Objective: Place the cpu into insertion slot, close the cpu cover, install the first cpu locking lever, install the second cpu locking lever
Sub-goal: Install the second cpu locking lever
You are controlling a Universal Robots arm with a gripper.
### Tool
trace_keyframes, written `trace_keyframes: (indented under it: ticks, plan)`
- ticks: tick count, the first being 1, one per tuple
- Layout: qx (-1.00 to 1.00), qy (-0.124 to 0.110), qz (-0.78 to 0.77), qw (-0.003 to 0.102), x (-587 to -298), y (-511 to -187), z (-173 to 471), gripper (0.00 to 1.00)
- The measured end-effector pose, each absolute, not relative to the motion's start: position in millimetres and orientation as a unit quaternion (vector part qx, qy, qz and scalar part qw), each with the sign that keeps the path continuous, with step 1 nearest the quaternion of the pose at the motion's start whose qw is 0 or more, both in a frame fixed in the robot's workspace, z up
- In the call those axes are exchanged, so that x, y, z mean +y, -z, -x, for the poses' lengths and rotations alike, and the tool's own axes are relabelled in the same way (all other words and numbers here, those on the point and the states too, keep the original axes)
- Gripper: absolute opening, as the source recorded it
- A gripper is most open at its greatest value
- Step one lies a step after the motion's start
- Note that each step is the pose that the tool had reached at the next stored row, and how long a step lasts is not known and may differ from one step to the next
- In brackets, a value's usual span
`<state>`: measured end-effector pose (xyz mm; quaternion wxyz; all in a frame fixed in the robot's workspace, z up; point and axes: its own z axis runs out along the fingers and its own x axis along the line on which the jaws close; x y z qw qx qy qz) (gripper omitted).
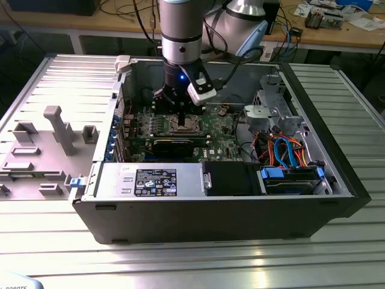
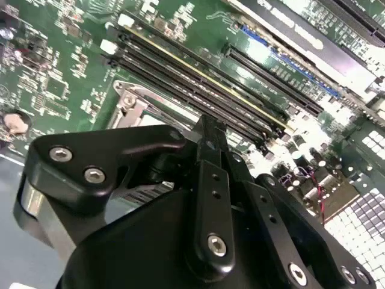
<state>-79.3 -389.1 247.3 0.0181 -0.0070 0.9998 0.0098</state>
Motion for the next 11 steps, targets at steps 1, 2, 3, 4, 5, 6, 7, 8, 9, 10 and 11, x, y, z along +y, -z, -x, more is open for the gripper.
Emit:
trace_keyframes:
  ticks: [1, 2, 3, 4, 5, 6, 7, 8, 9, 10, 11]
  plan:
    - [1.000, -0.012, 0.023, 0.015, -389, -238, 92, 0.11]
    - [0.999, -0.013, 0.026, 0.015, -389, -236, 93, 0.11]
    - [0.999, -0.013, 0.029, 0.015, -389, -234, 94, 0.11]
    - [0.999, -0.013, 0.031, 0.015, -389, -232, 95, 0.11]
    - [0.999, -0.014, 0.032, 0.015, -389, -231, 95, 0.11]
    - [0.999, -0.014, 0.034, 0.015, -389, -229, 95, 0.11]
    - [0.999, -0.015, 0.035, 0.015, -389, -228, 95, 0.11]
    - [0.999, -0.016, 0.036, 0.014, -389, -227, 95, 0.11]
    - [0.999, -0.018, 0.036, 0.014, -389, -226, 96, 0.11]
    - [0.999, -0.019, 0.037, 0.013, -389, -225, 96, 0.11]
    - [0.999, -0.020, 0.037, 0.012, -390, -224, 96, 0.11]
